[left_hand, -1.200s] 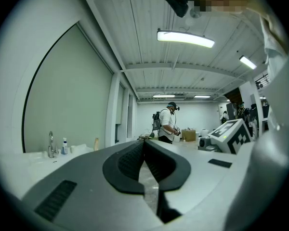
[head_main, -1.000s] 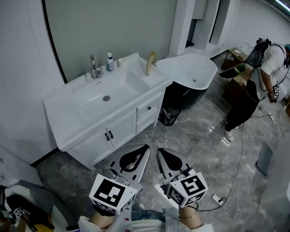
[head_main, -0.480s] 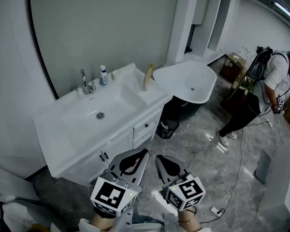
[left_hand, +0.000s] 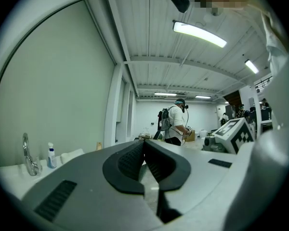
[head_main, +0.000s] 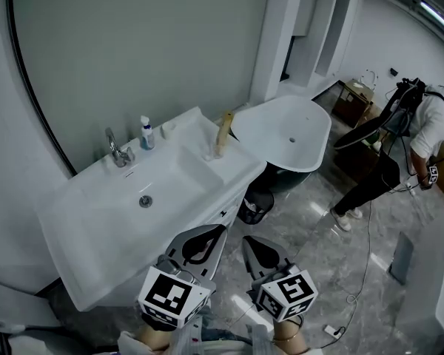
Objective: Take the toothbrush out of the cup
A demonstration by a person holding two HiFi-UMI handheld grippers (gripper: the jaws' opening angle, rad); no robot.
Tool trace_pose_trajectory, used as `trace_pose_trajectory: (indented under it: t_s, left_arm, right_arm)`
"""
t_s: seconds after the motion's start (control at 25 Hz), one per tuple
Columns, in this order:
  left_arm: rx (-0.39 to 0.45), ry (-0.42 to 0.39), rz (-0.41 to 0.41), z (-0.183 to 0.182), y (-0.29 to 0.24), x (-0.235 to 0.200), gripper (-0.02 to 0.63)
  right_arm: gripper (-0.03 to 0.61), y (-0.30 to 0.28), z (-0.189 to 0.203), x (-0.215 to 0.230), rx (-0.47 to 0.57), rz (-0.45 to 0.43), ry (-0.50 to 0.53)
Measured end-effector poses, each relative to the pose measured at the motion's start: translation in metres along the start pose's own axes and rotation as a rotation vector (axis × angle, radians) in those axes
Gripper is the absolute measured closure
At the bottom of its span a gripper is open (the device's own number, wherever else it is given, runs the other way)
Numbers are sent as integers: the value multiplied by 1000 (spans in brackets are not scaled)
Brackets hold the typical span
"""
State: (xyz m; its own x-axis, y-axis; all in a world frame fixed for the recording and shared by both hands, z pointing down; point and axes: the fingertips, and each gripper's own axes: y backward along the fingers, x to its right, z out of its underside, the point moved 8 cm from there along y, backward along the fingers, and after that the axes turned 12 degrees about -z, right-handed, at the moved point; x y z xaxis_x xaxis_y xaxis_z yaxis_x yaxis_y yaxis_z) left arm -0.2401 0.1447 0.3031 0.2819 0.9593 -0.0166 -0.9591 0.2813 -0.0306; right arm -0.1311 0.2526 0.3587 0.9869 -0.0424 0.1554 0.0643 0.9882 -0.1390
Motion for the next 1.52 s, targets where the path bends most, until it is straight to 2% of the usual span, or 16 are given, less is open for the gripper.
trace_pose_trajectory:
  t_s: [0.4, 0.68, 0.88, 1.08, 1.52]
  left_arm:
    - [-14, 15, 10, 6, -53, -62, 597]
    - [-38, 33, 29, 13, -72, -75, 597]
    - [-31, 27, 26, 17, -90, -78, 597]
    - [-32, 22, -9, 19, -124, -87, 597]
    - [-54, 34, -168, 14, -239, -115, 597]
  right_arm:
    - [566, -61, -14, 47, 14, 58, -12]
    - [566, -65, -12, 68, 7, 117, -31]
    - [566, -72, -14, 90, 10, 121, -28]
    - [566, -97, -21, 128, 14, 80, -16]
    - [566, -175, -51, 245, -49, -99, -5]
